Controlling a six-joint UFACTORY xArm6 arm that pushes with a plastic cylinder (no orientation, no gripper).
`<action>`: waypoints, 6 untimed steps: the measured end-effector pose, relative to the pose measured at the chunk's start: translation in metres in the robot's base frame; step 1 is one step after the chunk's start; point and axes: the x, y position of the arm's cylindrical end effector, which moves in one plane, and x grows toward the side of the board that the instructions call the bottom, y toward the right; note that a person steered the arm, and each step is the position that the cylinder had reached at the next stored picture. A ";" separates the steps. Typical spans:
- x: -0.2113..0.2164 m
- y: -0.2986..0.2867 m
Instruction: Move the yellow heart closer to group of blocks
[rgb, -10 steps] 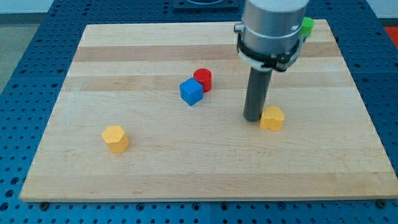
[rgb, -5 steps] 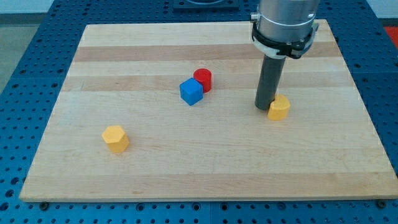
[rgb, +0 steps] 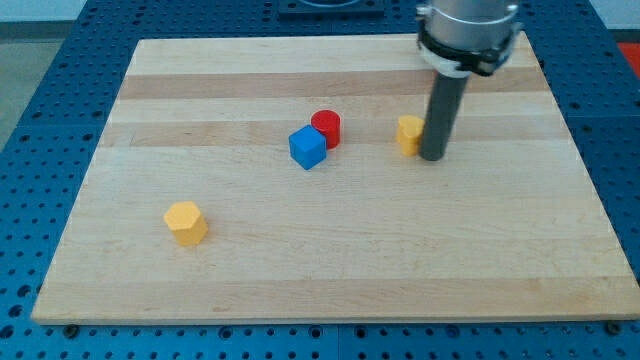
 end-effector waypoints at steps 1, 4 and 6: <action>0.022 -0.016; -0.034 0.002; -0.015 0.047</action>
